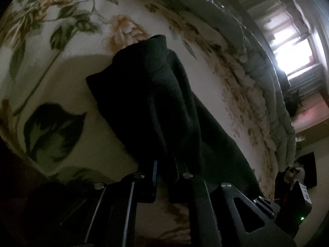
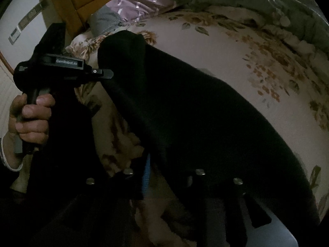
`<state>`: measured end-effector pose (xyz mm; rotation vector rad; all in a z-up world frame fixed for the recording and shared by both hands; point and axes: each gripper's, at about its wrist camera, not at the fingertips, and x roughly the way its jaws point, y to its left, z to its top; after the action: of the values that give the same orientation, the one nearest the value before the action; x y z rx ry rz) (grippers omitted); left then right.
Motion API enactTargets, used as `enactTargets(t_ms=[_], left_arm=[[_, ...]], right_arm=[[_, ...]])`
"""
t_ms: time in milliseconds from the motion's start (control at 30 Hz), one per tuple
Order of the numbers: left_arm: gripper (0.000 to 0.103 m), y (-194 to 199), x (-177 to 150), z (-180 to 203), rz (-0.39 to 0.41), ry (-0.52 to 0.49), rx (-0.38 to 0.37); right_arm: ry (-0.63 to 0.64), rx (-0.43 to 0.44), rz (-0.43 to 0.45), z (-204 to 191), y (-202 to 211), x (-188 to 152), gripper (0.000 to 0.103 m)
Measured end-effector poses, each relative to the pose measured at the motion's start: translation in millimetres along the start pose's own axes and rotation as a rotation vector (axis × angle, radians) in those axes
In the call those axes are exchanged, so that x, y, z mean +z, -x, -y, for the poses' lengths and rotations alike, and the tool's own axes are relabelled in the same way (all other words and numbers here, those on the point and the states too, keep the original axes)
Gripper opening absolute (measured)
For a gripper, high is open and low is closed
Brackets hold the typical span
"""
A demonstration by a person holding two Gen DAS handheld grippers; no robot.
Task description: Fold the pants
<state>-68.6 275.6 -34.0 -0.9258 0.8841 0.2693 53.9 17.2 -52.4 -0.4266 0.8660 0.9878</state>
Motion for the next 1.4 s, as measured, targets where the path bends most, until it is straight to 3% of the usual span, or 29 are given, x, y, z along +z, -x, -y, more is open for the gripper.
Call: enactTargets(t_ms=[67,100,233,533,733,1067,1233,1400], left_arm=[[0.013,4,-2,-5,0.002,0.004,0.016],[0.019,6,-3,-6,0.003,0.006,0.024],[0.047,16,-2,-14,0.017,0.04,0.032],[0.067,24,10,-15,0.015,0.066,0.047],[0.072,19,21,-15,-0.015,0.088,0.059],[0.072,21,44,-18,0.027,0.048,0.142],[0.072,9,52,-29,0.001,0.053,0.155],[0.072,-7,54,-32,-0.021,0.055,0.155]], right_arm=[[-0.005,0.01,0.011,-1,4,-1,0.051],[-0.005,0.011,0.022,-1,7,-2,0.053],[-0.021,0.021,0.042,1,15,-3,0.054],[-0.11,0.048,0.083,16,26,3,0.054],[-0.171,0.061,0.111,31,29,12,0.054],[-0.349,0.088,0.188,92,18,55,0.054],[-0.336,0.076,0.114,112,-16,81,0.054],[-0.29,0.08,-0.018,116,-64,94,0.053]])
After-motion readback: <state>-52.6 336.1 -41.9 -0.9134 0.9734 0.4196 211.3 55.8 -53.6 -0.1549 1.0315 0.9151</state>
